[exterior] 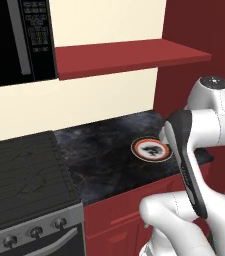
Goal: Pick potato from the fridge and place it on the plate on the counter.
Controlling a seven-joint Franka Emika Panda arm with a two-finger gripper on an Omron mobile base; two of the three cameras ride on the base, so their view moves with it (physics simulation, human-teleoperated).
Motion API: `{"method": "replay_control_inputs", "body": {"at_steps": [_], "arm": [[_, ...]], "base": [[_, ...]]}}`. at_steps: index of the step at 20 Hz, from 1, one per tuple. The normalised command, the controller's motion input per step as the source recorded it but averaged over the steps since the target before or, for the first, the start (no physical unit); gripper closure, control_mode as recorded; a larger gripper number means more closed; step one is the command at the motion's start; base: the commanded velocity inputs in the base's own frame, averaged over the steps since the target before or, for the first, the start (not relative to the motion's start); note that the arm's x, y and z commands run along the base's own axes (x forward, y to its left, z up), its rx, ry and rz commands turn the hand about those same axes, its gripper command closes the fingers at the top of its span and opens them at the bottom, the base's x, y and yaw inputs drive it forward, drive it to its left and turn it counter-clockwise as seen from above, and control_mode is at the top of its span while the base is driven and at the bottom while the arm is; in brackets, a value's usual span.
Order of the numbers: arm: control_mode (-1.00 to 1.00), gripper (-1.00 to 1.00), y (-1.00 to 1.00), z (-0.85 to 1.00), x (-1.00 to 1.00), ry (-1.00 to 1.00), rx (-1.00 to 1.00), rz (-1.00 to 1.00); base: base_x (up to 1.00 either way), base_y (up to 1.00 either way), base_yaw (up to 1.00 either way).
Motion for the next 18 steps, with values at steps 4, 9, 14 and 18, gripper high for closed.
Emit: {"method": "replay_control_inputs", "body": {"at_steps": [4, 9, 14, 18], "arm": [[-1.0, 1.0, -0.4, -0.28, 0.1, 0.0, 0.03, 0.01], [-1.0, 1.0, -0.49, -0.63, 0.41, 0.02, 0.12, 0.07], [-1.0, 1.0, -0.13, -0.34, 0.8, -0.07, 0.05, 0.09], [-1.0, 1.0, 0.0, -0.23, 0.92, 0.02, 0.0, 0.0]], "base": [[0.0, 0.0, 0.0], [0.0, 0.0, 0.0], [0.0, 0.0, 0.0], [0.0, 0.0, 0.0]]}}
